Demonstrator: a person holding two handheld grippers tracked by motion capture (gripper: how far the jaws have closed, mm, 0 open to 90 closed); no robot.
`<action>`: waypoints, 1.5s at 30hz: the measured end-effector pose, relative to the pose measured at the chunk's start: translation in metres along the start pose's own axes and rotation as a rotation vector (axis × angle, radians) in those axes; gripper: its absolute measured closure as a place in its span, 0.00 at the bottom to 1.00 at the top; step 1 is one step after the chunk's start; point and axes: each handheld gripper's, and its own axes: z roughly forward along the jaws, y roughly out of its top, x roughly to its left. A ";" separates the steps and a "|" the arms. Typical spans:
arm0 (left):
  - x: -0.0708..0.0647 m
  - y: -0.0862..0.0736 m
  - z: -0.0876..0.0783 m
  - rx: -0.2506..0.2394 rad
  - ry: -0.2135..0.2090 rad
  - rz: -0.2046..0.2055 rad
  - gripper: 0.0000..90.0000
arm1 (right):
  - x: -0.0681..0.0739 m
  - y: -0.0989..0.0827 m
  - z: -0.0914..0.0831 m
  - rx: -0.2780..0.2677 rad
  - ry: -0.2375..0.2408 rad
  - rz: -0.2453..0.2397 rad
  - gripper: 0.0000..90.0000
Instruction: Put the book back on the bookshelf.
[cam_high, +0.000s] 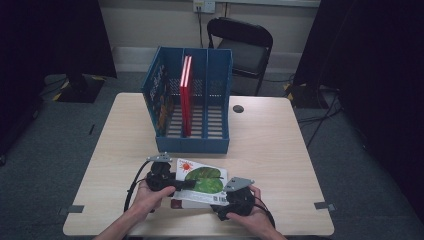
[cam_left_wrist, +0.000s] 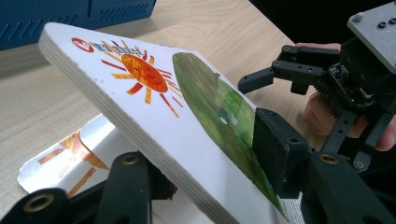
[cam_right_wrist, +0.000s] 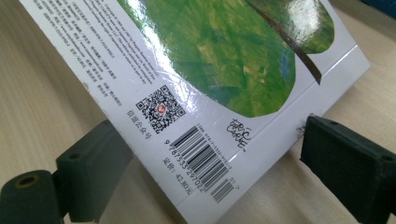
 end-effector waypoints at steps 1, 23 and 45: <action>0.001 0.000 0.000 0.005 -0.005 -0.005 0.59 | 0.001 0.000 0.000 0.001 -0.004 0.002 0.09; 0.005 -0.007 -0.004 0.036 -0.034 0.021 0.64 | -0.001 0.001 -0.016 -0.016 0.076 -0.016 0.18; -0.007 -0.015 -0.012 0.053 -0.023 0.166 0.67 | -0.028 0.009 -0.011 -0.071 0.095 0.089 0.14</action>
